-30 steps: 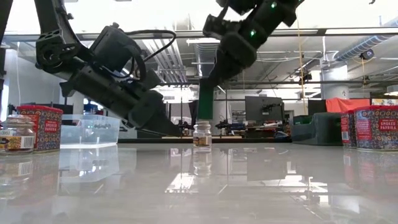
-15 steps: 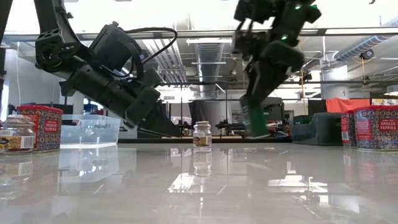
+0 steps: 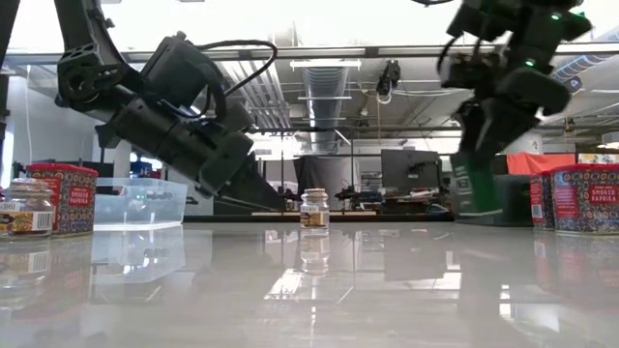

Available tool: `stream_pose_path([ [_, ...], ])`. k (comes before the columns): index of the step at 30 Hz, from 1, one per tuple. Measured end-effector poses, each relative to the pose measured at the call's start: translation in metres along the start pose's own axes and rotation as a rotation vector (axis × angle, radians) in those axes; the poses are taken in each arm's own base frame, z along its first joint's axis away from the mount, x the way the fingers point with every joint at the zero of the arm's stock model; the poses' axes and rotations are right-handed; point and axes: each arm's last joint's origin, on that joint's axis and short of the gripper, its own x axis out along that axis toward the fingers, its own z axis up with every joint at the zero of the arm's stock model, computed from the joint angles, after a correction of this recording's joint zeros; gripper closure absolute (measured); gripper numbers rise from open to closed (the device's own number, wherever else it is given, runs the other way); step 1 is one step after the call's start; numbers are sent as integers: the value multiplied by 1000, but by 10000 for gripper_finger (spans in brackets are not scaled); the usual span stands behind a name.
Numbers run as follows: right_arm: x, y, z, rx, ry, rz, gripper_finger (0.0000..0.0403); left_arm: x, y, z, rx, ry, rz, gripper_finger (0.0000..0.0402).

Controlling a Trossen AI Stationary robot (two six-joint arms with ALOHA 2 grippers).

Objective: Sort spices by type
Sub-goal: Put the black seasoning can into the black bin

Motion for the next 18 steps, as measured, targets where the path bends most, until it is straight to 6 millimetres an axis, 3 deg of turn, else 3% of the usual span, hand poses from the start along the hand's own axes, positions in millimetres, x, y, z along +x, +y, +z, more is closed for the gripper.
stream_pose_path([
  [7,2,-4,-16,54,41,-15,114,3,-3,8,10,-26,-3,91],
  [18,13,-4,-15,50,85,-20,111,5,-6,19,15,-71,-13,91],
])
